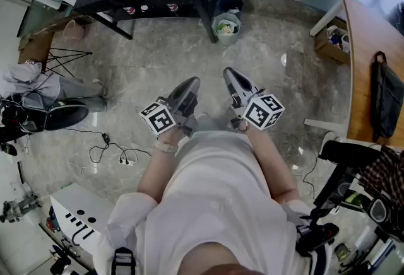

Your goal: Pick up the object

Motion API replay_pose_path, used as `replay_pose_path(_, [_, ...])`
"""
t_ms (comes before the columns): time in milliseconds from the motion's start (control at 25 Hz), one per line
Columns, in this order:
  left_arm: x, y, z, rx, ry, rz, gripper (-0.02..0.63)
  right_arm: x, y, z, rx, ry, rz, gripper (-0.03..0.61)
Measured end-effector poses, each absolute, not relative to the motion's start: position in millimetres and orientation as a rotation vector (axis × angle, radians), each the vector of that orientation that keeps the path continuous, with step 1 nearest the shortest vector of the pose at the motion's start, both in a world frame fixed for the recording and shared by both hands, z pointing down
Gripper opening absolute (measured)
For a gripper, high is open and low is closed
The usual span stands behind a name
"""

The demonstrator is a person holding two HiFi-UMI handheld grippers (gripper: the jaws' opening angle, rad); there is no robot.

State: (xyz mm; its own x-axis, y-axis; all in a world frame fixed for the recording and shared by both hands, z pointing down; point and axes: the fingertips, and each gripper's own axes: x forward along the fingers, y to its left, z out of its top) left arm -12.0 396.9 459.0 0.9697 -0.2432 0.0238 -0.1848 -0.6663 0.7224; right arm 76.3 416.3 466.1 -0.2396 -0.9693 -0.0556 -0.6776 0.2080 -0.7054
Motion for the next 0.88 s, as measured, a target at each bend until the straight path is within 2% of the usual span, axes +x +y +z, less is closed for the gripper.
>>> replay_pose_path(520, [-11, 393, 465, 2.303, -0.289, -0.105, 0.005, 83, 414, 466, -1.553, 2.01, -0.75, 0.018])
replay_pose_path(880, [18, 270, 484, 2.242, -0.284, -0.107, 0.005, 117, 304, 483, -1.602, 1.986, -0.814, 0.018])
